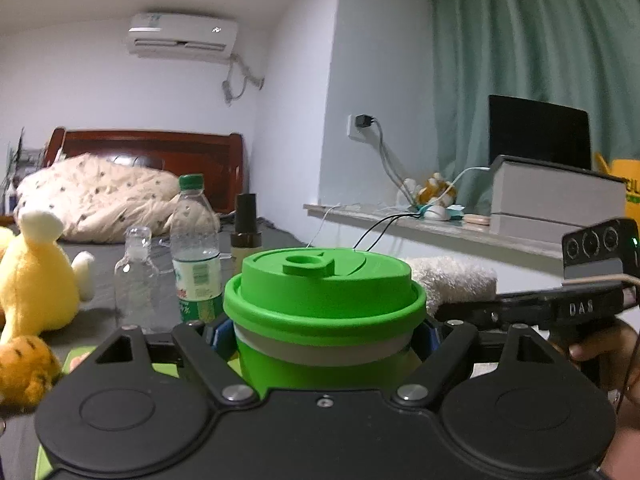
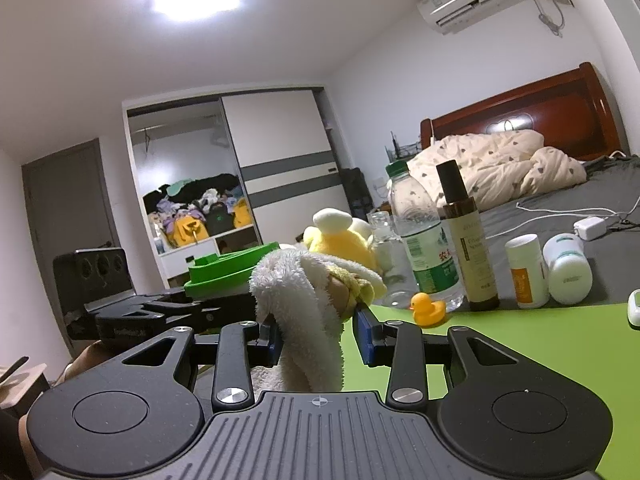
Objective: Clean container
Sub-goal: 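Rub the towel up and down the cup body while the left gripper holds it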
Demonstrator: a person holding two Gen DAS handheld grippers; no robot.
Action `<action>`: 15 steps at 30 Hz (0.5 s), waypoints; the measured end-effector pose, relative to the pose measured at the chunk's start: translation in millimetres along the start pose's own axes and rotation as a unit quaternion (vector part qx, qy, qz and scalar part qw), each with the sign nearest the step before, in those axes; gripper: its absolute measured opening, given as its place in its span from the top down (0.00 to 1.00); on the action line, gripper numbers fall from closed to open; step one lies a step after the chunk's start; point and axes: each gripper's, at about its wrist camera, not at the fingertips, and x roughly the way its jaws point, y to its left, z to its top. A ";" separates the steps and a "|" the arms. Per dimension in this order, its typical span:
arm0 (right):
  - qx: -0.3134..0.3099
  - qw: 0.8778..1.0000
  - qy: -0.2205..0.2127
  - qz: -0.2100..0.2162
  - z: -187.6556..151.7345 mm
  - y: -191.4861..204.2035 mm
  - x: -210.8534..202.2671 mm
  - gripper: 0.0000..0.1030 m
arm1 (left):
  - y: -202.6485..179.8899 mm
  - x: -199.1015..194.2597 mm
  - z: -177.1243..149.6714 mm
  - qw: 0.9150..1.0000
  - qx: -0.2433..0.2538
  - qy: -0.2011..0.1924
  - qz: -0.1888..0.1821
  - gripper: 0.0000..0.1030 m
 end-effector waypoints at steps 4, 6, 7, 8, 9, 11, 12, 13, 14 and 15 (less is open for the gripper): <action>0.009 1.000 0.006 0.004 -4.0 -3.5 4.9 0.64 | 7.6 -0.9 -0.4 1.000 -0.023 -0.001 -0.007 0.22; 0.010 1.000 0.009 0.005 -6.2 -4.3 7.7 0.64 | 9.8 -1.2 -1.1 1.000 -0.024 -0.004 -0.010 0.22; 0.009 1.000 0.011 0.004 -7.3 -4.6 9.1 0.64 | 10.3 -1.0 -1.3 1.000 -0.025 -0.005 -0.010 0.22; 0.009 1.000 0.012 0.003 -8.3 -4.9 10.5 0.64 | 10.5 -1.0 -1.4 1.000 -0.025 -0.005 -0.011 0.22; 0.008 1.000 0.014 0.003 -9.3 -5.2 11.8 0.64 | 10.6 -1.2 -1.7 1.000 -0.024 -0.006 -0.012 0.22; 0.005 1.000 0.019 0.002 -3.5 -4.1 13.2 0.64 | 9.9 -1.6 -2.4 1.000 -0.019 -0.006 -0.016 0.22; 0.003 1.000 0.020 0.001 -3.7 -3.8 14.5 0.64 | 9.2 -1.5 -2.5 1.000 -0.016 -0.006 -0.017 0.22; 0.003 1.000 0.023 0.002 -4.4 -3.5 15.9 0.64 | 8.8 -1.2 -2.4 1.000 -0.015 -0.006 -0.018 0.22; 0.002 1.000 0.028 0.002 -5.2 -3.6 17.7 0.64 | 8.8 -1.2 -2.6 1.000 -0.015 -0.006 -0.019 0.22; 0.001 0.999 0.034 0.002 -6.1 -3.9 19.6 0.64 | 9.4 -1.2 -2.9 1.000 -0.015 -0.007 -0.019 0.22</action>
